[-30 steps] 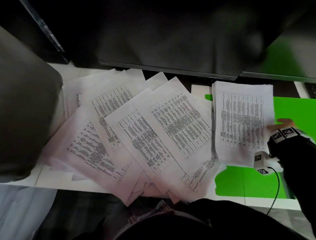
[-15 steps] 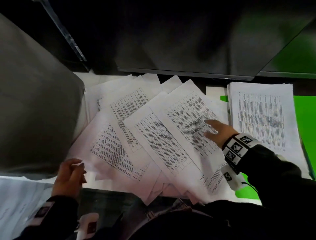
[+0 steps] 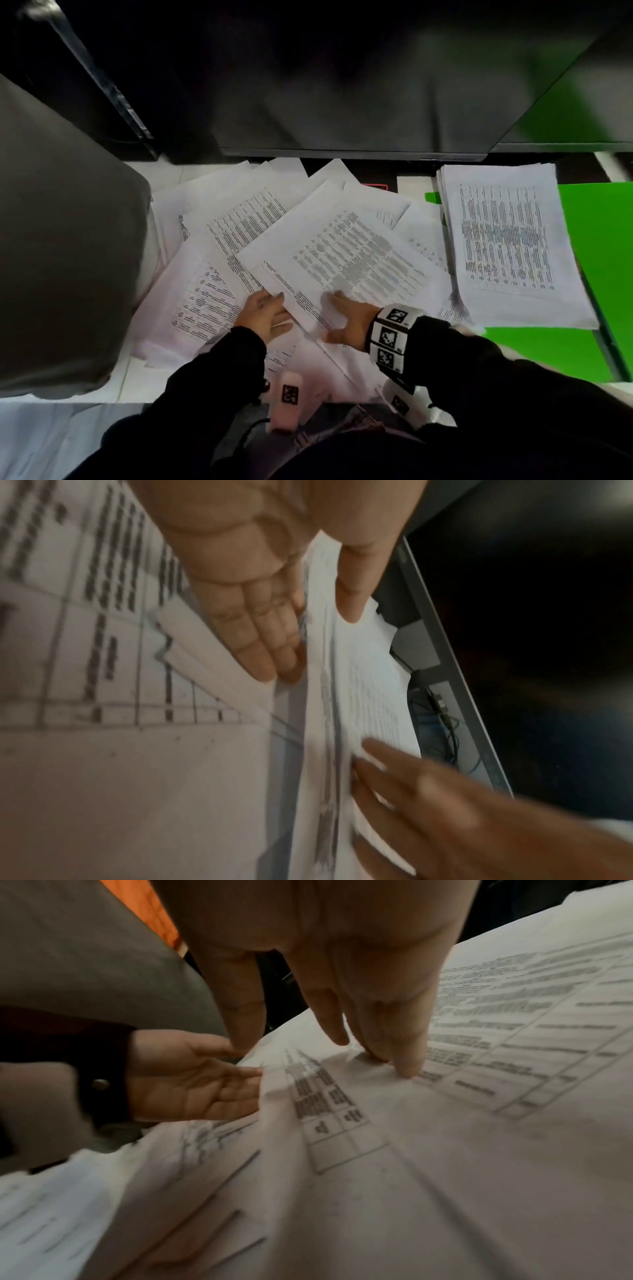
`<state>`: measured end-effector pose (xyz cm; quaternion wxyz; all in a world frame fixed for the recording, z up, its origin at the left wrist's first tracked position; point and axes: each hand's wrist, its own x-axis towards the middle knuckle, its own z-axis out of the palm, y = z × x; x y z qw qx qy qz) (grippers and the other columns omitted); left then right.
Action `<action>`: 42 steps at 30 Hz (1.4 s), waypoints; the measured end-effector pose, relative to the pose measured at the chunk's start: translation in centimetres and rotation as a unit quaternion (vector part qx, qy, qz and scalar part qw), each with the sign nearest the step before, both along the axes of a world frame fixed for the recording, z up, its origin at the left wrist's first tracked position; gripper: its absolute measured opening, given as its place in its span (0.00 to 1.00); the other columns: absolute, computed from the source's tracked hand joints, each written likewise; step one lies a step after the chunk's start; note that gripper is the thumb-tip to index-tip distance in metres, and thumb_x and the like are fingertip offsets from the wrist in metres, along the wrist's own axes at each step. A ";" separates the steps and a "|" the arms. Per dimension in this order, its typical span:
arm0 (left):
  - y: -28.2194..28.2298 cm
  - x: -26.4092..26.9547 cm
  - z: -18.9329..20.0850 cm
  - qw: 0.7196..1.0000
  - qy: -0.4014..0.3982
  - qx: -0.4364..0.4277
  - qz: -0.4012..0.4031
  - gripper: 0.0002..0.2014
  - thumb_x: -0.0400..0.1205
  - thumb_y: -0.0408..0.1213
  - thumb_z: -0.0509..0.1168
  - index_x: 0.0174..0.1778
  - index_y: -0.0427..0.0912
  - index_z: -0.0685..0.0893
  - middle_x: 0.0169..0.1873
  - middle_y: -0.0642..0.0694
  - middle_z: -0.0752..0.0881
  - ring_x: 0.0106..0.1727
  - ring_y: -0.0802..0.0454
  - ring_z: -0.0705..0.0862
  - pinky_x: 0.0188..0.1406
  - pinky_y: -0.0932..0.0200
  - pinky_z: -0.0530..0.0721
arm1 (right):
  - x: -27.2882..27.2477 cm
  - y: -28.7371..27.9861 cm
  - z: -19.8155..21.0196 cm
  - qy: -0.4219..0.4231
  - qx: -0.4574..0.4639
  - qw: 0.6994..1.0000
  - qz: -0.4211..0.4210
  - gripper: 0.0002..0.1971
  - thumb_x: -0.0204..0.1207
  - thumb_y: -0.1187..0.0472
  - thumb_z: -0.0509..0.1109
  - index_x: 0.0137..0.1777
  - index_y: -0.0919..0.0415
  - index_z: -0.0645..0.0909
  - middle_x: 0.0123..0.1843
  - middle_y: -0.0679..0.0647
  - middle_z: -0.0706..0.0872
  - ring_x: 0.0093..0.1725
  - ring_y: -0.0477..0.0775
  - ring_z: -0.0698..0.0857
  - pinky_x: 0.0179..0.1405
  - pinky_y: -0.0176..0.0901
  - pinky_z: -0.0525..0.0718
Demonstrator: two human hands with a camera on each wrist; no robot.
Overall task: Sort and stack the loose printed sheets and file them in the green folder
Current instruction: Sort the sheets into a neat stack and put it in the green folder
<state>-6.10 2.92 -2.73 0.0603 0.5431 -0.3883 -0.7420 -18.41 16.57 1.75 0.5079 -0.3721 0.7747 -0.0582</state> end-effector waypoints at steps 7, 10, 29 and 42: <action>-0.3 -0.8 -0.9 0.996 -0.038 -0.057 -0.065 0.13 0.81 0.28 0.64 0.60 0.37 0.72 0.54 0.36 0.82 0.49 0.36 0.85 0.46 0.43 0.88 | -4.2 -0.1 0.9 0.055 -0.093 0.970 -0.217 0.25 0.76 0.48 0.67 0.74 0.43 0.69 0.76 0.51 0.73 0.74 0.54 0.74 0.73 0.45 0.67; -0.8 -0.5 -1.0 0.993 -0.048 -0.084 -0.068 0.14 0.79 0.24 0.64 0.60 0.37 0.74 0.54 0.34 0.82 0.50 0.38 0.84 0.54 0.40 0.84 | -7.9 0.3 0.5 0.155 -0.052 0.945 -0.284 0.28 0.75 0.53 0.69 0.75 0.53 0.69 0.73 0.57 0.76 0.69 0.58 0.77 0.70 0.51 0.74; -7.3 1.5 -1.0 0.984 -0.104 -0.089 0.118 0.23 0.76 0.36 0.71 0.63 0.41 0.71 0.43 0.37 0.85 0.40 0.42 0.85 0.51 0.46 0.84 | -9.5 3.9 -2.8 0.084 -0.010 0.901 -0.425 0.18 0.77 0.49 0.66 0.59 0.61 0.80 0.40 0.53 0.86 0.38 0.54 0.82 0.40 0.40 0.77; -7.8 5.8 1.1 0.884 -0.244 -0.322 -0.234 0.15 0.82 0.36 0.62 0.65 0.39 0.79 0.57 0.42 0.84 0.50 0.50 0.80 0.49 0.62 0.74 | -10.8 4.5 -1.8 0.063 0.034 0.930 -0.362 0.22 0.80 0.53 0.64 0.68 0.67 0.74 0.64 0.64 0.83 0.62 0.62 0.81 0.60 0.46 0.74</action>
